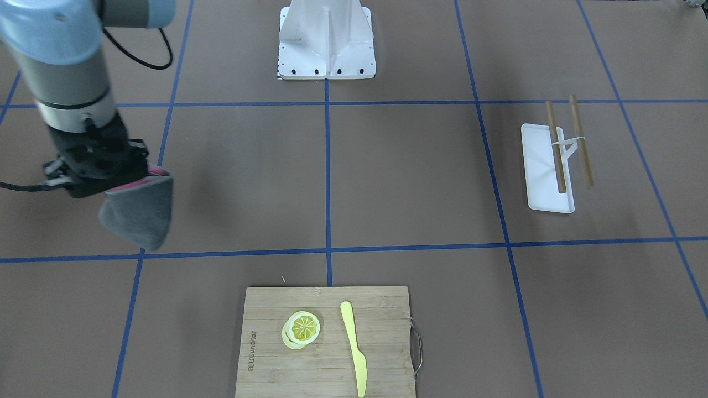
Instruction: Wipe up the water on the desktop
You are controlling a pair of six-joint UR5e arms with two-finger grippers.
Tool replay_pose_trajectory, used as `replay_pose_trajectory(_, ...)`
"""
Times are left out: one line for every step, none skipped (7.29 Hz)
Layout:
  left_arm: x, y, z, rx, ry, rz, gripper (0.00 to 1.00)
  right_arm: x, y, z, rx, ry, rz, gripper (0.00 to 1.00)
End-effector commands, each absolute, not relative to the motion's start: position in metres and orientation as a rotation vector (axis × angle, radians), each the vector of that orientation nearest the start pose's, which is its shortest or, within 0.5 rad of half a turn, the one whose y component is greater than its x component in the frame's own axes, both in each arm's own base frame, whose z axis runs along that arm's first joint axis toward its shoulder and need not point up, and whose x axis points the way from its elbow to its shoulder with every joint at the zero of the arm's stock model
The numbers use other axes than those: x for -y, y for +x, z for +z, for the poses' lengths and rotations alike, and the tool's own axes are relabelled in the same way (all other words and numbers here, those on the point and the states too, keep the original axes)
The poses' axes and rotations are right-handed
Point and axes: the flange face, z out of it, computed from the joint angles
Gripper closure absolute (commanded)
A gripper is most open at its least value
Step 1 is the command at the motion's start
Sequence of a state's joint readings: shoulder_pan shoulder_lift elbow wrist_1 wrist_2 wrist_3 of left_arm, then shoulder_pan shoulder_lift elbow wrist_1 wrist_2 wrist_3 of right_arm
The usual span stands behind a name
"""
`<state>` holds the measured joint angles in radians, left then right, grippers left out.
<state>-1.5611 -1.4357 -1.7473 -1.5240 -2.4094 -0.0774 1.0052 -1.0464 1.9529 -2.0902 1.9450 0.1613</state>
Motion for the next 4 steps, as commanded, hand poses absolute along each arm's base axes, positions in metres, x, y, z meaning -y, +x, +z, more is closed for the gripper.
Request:
replay_pose_trajectory(0.430,-0.054,0.634,-0.838,-0.045,-0.070,0.01,0.491,-0.123,0.343,0.544,0.149,-0.353,1.00)
replay_pose_trajectory(0.431,-0.054,0.634,-0.837,-0.045,-0.070,0.01,0.460,-0.080,0.373,0.538,0.122,-0.311,1.00)
replay_pose_trajectory(0.431,-0.054,0.634,-0.838,-0.045,-0.070,0.01,0.434,-0.039,0.412,0.514,0.087,-0.330,1.00)
replay_pose_trajectory(0.432,-0.053,0.633,-0.838,-0.043,-0.067,0.01,0.413,0.003,0.449,0.505,0.068,-0.404,1.00)
